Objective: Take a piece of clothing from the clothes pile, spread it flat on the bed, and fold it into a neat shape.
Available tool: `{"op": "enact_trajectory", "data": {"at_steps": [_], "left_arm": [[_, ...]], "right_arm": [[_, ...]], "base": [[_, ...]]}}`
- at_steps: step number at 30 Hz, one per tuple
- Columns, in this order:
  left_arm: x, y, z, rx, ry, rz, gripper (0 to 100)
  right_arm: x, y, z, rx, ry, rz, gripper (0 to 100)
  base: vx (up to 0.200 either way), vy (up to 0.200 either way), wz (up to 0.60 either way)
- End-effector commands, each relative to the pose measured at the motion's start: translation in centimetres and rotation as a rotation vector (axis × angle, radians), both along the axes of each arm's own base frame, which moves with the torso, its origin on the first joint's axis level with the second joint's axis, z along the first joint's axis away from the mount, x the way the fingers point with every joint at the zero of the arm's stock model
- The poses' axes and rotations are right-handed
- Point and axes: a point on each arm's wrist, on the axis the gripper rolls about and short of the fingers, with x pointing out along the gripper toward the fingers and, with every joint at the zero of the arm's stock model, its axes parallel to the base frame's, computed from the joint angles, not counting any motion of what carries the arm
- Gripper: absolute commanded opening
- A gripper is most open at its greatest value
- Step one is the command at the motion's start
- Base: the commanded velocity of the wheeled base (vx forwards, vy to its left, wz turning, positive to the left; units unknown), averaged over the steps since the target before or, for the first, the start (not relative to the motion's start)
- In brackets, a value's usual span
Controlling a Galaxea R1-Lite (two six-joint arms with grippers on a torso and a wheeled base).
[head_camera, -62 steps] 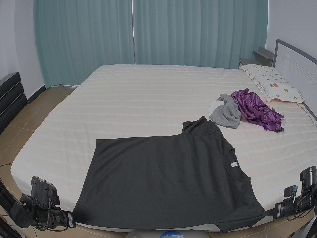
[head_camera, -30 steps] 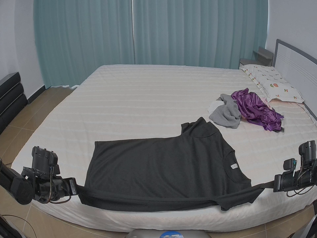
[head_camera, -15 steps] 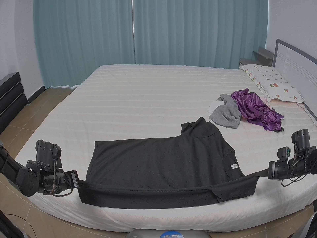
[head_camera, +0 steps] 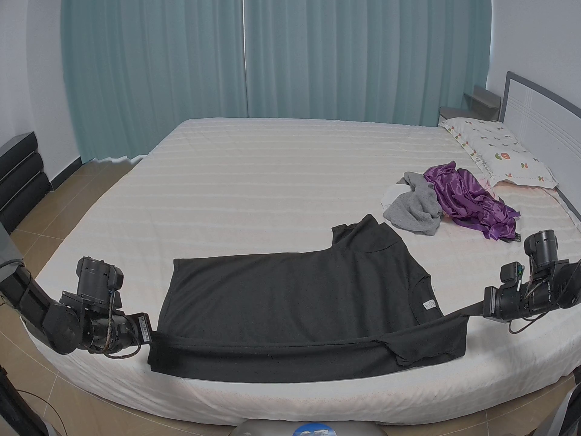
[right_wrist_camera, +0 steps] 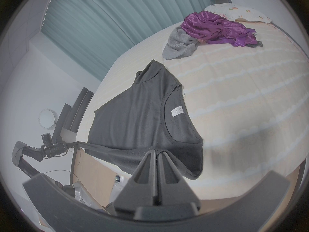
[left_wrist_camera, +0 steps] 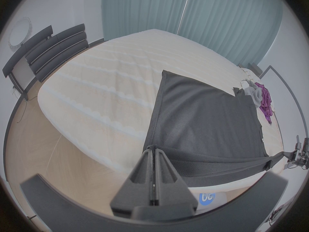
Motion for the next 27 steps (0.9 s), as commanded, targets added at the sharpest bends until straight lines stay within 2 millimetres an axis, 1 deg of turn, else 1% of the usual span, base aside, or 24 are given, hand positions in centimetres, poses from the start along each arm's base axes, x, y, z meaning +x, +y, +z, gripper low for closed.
{"op": "enact_trajectory", "data": {"at_steps": [1, 7, 12, 13, 15, 19, 25, 26, 27], "left_arm": [[1.1, -0.2, -1.3, 0.005, 0.039, 0.0, 0], [2.5, -0.3, -2.4, 0.011, 0.063, -0.002, 0], [4.2, -0.5, -3.5, 0.021, 0.071, 0.007, 0], [4.2, -0.5, -3.5, 0.021, 0.071, 0.007, 0], [4.8, -0.6, -3.9, 0.028, 0.076, 0.011, 0], [5.3, -0.6, -4.4, 0.025, 0.083, 0.019, 0], [6.0, -0.8, -4.5, 0.006, 0.07, 0.051, 0], [6.0, -0.8, -4.5, 0.006, 0.069, 0.052, 100], [6.0, -0.9, -4.6, 0.006, 0.071, 0.051, 100]], "right_arm": [[1.8, 0.3, -0.9, 0.018, 0.032, -0.01, 0], [3.1, 0.3, -1.9, 0.021, 0.054, -0.01, 0], [4.4, 0.2, -3.1, 0.026, 0.079, -0.014, 0], [4.4, 0.2, -3.1, 0.026, 0.079, -0.014, 0], [5.1, 0.2, -3.4, 0.027, 0.08, -0.015, 0], [5.8, 0.2, -3.6, 0.026, 0.083, -0.015, 0], [6.3, 0.2, -4.1, 0.01, 0.086, -0.023, 0], [6.4, 0.2, -4.2, 0.01, 0.084, -0.021, 0], [6.4, 0.3, -4.2, 0.012, 0.085, -0.018, 0]], "base": [[0.0, 0.0, 0.0], [0.0, 0.0, 0.0], [0.0, 0.0, 0.0], [0.0, 0.0, 0.0], [0.0, 0.0, 0.0], [0.0, 0.0, 0.0], [0.0, 0.0, 0.0], [0.0, 0.0, 0.0], [0.0, 0.0, 0.0]]}}
